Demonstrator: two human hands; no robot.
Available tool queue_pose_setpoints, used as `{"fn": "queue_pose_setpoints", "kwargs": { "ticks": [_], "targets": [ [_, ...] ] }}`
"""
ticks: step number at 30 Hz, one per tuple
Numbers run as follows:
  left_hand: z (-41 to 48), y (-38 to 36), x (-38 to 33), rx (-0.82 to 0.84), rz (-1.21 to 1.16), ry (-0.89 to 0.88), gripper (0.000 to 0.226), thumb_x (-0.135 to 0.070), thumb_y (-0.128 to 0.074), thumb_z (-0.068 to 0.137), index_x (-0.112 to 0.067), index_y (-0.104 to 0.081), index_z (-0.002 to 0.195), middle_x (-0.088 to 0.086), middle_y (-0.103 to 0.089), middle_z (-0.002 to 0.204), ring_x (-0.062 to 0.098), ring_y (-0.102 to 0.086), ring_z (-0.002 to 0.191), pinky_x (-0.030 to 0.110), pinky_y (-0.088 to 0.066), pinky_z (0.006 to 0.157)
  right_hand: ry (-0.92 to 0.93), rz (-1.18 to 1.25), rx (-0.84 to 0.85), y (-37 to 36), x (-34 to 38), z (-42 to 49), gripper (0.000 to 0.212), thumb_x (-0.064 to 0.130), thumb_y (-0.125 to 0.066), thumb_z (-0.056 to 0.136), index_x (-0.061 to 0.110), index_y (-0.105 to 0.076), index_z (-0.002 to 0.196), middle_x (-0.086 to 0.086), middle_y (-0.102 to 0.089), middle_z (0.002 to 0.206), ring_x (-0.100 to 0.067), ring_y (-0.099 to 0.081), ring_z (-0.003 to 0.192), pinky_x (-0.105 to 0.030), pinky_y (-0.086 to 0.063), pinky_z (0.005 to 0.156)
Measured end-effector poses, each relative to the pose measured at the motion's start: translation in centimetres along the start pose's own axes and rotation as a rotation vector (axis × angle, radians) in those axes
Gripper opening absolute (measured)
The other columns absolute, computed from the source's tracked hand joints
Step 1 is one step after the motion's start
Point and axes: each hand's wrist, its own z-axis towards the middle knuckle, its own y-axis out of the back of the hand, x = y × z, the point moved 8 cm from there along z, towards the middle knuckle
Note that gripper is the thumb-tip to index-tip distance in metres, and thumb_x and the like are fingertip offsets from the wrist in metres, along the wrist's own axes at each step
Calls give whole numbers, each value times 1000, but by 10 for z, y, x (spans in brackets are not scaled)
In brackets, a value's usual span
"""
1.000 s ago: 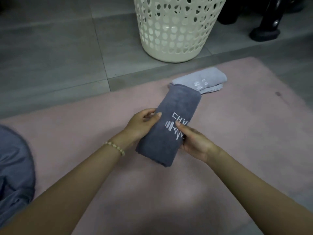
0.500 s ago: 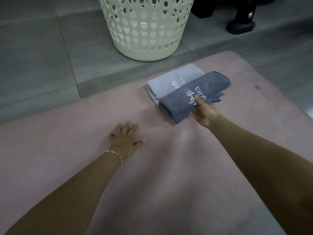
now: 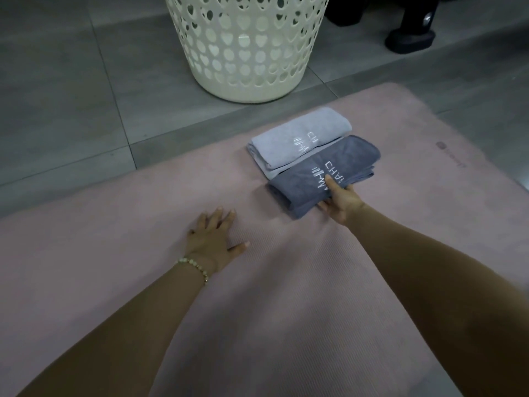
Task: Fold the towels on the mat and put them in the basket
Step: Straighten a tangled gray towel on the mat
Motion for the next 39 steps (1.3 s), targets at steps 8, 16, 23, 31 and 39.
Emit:
{"fn": "queue_pose_setpoints", "kwargs": {
  "ticks": [8,16,23,31,39],
  "targets": [
    [2,5,5,-17,-129,-67,86,-70,-41,83,-32,-4,151,-6,1,159,23,-1,146,37,-8,120,50,-139,-130,11,1,-16,53,26,-70,84,7,-49,130,-10,-64,119,-16,-62,75,-19,-52,47],
    [-69,38,65,-271,-372,-64,84,-71,-28,72,-20,-47,137,-1,-48,139,20,-43,128,28,-35,105,313,-556,-236,-5,-51,-104,64,27,-69,85,5,-36,135,-13,-44,130,-18,-47,104,-24,-38,87],
    [-191,38,217,-334,-258,155,64,-56,-37,87,-18,-43,139,2,-48,139,21,-41,128,25,-30,105,607,-1222,470,-144,-145,-183,74,25,-73,80,10,-34,142,-6,-34,146,-20,-40,129,-29,-36,106],
    [-330,-9,362,-437,-232,508,80,-64,-35,77,-12,-48,137,12,-49,140,34,-45,127,44,-30,108,677,-1723,902,-277,-276,-264,77,46,-60,86,25,-21,149,6,-9,159,-13,-8,146,-29,-7,117],
    [-392,-72,419,-333,-281,681,101,-74,-9,64,-21,-28,147,1,-23,156,23,-20,143,39,-13,117,244,-1386,922,-332,-387,-327,70,41,-66,85,13,-35,141,-1,-47,130,-18,-48,118,-22,-43,94]
  ]
}}
